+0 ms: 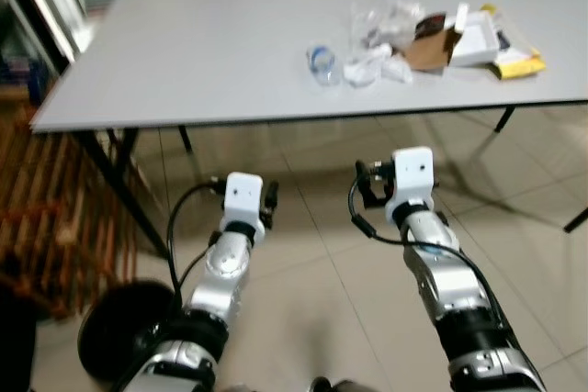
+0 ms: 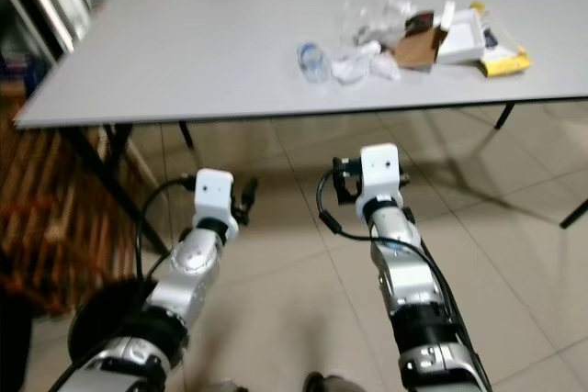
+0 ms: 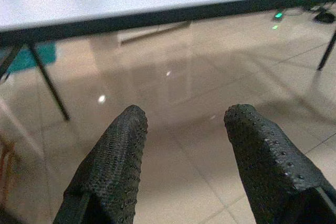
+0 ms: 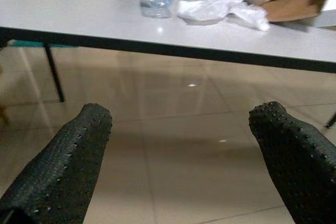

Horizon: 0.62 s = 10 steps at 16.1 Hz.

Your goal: Picking trash to rubbish bin

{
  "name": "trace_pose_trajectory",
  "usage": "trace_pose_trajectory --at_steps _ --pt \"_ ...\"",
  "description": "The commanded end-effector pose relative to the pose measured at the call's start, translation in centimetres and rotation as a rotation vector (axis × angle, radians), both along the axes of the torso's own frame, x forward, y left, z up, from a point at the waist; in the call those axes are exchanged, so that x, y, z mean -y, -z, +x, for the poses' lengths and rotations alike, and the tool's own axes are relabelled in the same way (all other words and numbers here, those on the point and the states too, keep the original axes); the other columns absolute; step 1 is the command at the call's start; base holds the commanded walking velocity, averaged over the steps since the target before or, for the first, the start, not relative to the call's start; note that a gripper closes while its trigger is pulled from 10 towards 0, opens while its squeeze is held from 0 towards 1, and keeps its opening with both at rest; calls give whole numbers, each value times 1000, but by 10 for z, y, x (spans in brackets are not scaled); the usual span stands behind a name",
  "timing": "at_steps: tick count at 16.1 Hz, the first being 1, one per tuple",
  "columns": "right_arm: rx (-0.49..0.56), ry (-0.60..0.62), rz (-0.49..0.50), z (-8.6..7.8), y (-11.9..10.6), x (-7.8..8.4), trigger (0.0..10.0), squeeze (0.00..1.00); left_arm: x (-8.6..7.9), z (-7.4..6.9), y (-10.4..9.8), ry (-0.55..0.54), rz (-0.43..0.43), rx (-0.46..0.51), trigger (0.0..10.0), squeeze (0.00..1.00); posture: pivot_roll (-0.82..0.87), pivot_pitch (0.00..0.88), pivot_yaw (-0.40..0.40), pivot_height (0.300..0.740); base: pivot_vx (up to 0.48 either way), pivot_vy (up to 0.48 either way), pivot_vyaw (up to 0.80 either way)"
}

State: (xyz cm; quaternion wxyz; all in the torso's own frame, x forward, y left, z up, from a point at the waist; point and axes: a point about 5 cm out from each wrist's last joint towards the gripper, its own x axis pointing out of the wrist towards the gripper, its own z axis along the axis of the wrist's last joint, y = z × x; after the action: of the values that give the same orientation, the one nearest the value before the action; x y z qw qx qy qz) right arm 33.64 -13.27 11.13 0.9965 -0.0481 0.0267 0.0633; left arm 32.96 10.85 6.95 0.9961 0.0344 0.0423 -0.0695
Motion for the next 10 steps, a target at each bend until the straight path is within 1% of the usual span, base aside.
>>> trace_pose_trajectory --at_steps 1,10 --pt "-3 -11 -5 -1 0 -3 10000 0 -2 0 1 -16 1 -8 10000 0 -54 100 34 740 0 -431 0" --pt "-6 -17 -17 -2 0 -2 10000 0 -2 0 2 -18 -4 -12 10000 0 -56 105 30 740 0 -425 0"
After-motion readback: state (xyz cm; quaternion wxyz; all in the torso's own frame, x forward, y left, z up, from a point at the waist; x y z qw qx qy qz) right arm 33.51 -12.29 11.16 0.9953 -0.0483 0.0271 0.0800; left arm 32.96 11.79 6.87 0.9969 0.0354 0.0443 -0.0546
